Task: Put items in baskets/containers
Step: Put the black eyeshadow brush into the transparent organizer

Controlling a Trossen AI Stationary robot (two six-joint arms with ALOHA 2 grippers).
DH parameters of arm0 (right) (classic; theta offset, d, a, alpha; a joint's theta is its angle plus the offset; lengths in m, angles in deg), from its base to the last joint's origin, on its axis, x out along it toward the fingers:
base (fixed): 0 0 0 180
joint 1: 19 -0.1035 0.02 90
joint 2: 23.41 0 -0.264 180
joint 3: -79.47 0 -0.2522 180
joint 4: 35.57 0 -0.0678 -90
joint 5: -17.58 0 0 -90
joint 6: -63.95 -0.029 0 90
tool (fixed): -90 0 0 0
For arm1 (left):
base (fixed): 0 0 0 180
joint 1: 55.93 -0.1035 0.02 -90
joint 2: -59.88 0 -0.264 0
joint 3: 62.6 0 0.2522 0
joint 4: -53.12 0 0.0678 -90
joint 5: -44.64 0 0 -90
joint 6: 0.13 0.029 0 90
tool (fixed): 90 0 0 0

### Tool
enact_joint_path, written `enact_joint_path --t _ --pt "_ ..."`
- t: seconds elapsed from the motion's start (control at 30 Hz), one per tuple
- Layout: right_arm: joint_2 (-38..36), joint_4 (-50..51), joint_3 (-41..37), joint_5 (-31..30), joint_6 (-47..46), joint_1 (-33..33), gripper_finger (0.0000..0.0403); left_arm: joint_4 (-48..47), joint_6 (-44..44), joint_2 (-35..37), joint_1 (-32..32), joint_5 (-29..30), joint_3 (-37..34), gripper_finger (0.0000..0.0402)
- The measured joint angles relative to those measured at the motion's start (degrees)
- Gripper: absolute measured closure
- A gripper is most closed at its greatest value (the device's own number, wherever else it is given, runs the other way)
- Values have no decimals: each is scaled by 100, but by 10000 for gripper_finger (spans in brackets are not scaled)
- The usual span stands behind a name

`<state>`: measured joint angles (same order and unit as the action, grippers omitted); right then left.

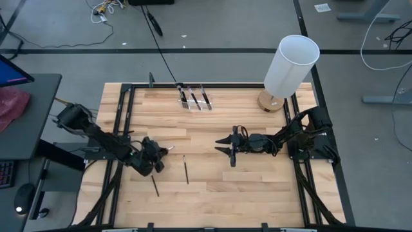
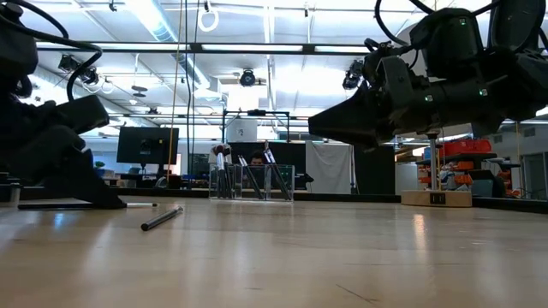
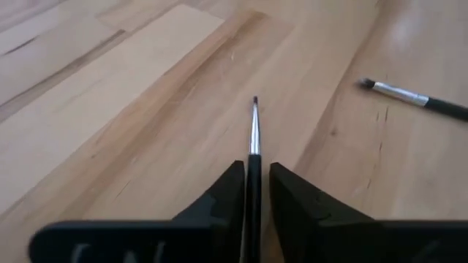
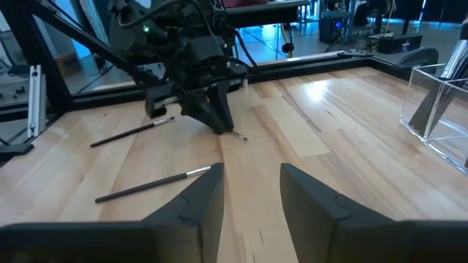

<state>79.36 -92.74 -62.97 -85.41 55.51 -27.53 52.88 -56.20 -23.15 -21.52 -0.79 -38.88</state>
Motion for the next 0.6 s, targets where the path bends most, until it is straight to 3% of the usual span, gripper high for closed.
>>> enact_joint_path --t 0.23,0.6 --pt "2 -25 0 0 -35 0 269 526 -36 -553 100 268 10 387" --pt "1 -22 -1 1 -102 -7 269 774 -194 -367 251 115 -22 387"
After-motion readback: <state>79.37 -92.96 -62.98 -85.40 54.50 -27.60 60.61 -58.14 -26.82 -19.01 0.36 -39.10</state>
